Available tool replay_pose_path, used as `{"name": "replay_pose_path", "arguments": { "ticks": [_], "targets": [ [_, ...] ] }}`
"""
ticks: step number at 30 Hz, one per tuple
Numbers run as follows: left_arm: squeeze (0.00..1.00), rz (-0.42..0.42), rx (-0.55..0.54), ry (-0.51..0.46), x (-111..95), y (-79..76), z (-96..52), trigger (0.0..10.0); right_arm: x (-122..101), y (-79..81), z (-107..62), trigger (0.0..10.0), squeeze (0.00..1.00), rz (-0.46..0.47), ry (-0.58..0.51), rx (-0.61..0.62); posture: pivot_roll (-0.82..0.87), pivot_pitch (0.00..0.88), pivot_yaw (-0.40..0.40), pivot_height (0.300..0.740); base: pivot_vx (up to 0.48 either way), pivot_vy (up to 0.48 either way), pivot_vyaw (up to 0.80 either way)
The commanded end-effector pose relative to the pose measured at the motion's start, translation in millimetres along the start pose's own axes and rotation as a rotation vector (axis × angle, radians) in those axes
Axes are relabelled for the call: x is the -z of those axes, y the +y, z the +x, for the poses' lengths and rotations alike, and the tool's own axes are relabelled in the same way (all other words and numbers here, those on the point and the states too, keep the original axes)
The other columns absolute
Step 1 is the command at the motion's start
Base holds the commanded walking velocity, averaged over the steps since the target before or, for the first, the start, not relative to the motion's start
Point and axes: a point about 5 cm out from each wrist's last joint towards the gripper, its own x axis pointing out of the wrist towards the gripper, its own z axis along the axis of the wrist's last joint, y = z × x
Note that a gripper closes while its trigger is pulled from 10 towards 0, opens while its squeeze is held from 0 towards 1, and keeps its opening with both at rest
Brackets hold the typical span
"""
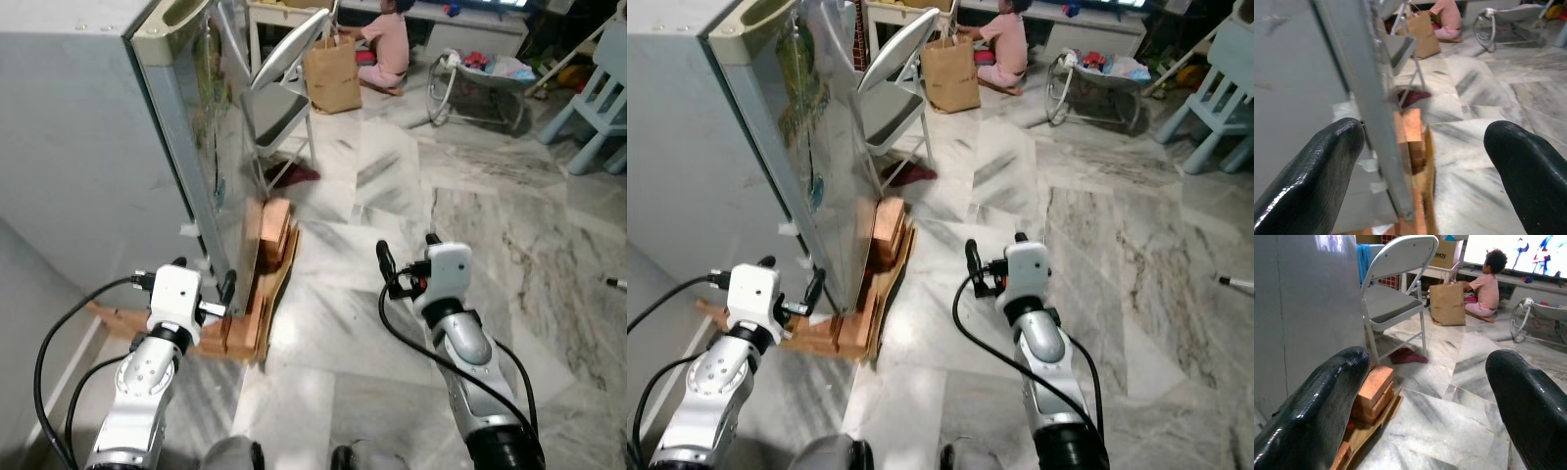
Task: Restocking fridge
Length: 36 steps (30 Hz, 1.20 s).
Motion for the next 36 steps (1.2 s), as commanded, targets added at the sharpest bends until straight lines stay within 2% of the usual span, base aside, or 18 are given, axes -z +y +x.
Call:
{"name": "replay_pose_path", "arguments": {
  "ticks": [1,8,17,23,29,36],
  "targets": [
    [0.0,-0.001,0.016,-0.013,-1.9,-2.6,-1.6,10.0,-0.2,-2.8,-1.2,10.0,0.0,-0.012,0.001,0.003,0.09,0.085,-0.018,0.74,0.0,0.0,0.0],
    [0.0,-0.007,0.025,-0.024,-3.2,-3.9,-2.6,10.0,-0.3,-2.5,-0.6,10.0,0.0,-0.015,0.002,-0.001,0.09,0.085,-0.022,0.74,0.294,0.0,-0.59],
    [0.0,-0.011,0.022,-0.027,-4.1,-5.2,-0.8,10.0,0.8,2.6,-2.8,10.0,0.0,-0.02,0.004,-0.026,0.08,0.085,-0.024,0.74,0.405,0.0,0.0],
    [0.0,-0.008,-0.003,-0.022,-3.0,-3.1,-0.9,10.0,-2.3,5.7,-3.1,10.0,0.0,-0.036,-0.014,-0.079,0.08,0.086,-0.029,0.74,0.319,0.348,0.0],
    [0.0,-0.004,-0.015,-0.02,-2.3,-2.6,-0.8,10.0,-3.1,6.8,-2.5,10.0,0.0,-0.042,-0.017,-0.081,0.08,0.088,-0.03,0.74,0.299,0.368,0.5],
    [0.0,-0.003,-0.046,-0.026,-4.2,-0.9,1.8,10.0,-2.5,5.6,-2.8,10.0,0.0,-0.047,-0.008,-0.082,0.08,0.098,-0.026,0.74,0.0,0.0,0.0]
  ]
}}
